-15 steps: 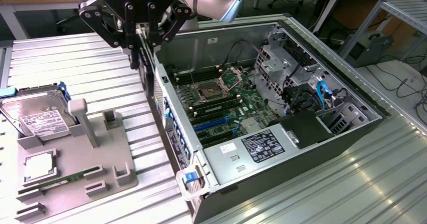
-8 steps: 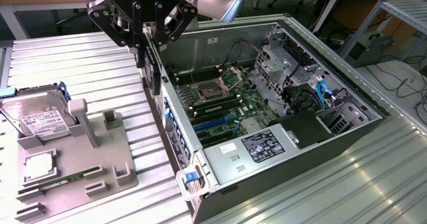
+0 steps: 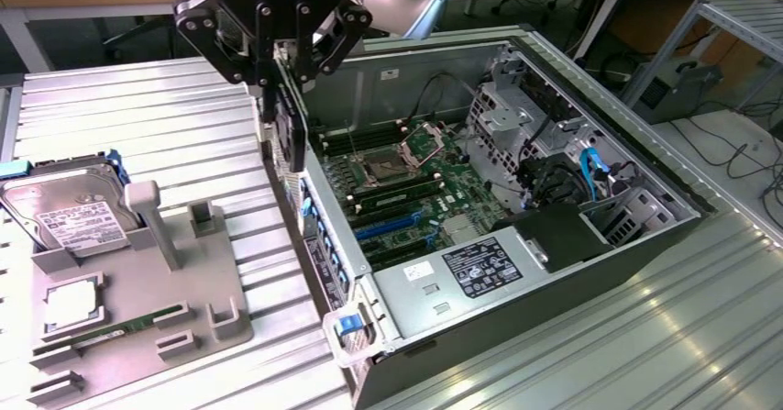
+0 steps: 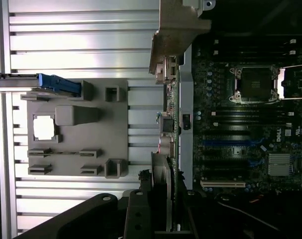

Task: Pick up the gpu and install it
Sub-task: 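Pick up the gpu and move the gpu toward the slot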

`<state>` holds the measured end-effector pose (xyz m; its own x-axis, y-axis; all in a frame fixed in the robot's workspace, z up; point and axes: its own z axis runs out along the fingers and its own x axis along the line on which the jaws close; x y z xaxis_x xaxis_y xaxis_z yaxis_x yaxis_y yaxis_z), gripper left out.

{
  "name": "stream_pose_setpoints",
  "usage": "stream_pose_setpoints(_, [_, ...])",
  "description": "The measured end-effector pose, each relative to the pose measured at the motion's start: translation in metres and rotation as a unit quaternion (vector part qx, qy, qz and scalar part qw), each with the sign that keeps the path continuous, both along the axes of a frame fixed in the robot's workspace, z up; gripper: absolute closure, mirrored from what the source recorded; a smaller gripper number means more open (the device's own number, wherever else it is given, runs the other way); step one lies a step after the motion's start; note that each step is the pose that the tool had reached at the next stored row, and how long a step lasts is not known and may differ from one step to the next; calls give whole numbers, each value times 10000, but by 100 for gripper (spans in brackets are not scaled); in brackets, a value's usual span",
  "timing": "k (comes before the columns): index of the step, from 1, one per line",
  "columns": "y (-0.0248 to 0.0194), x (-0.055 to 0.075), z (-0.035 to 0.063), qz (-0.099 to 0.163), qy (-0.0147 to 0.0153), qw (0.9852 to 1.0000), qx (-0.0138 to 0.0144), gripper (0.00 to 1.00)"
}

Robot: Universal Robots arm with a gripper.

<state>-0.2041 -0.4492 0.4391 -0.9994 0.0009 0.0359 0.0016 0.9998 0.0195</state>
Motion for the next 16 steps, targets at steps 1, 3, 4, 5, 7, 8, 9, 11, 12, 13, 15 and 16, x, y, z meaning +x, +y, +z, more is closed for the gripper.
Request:
stream_pose_setpoints(1, [0,12,0,0,0,10000,0,72])
stream_pose_setpoints(3, [0,40,0,0,0,10000,0,72])
stream_pose_setpoints(4, [0,51,0,0,0,10000,0,72])
stream_pose_setpoints(5, [0,62,0,0,0,10000,0,72])
stream_pose_setpoints(7, [0,87,0,0,0,10000,0,72])
stream_pose_setpoints(8, [0,101,0,0,0,10000,0,72])
stream_pose_setpoints(9, [0,114,0,0,0,10000,0,72])
stream_pose_setpoints(11, [0,136,0,0,0,10000,0,72])
stream_pose_setpoints(12, [0,147,0,0,0,10000,0,72])
stream_pose_setpoints(13, [0,158,0,0,0,10000,0,72])
stream_pose_setpoints(15, [0,181,0,0,0,10000,0,72])
stream_pose_setpoints(16, [0,192,0,0,0,10000,0,72])
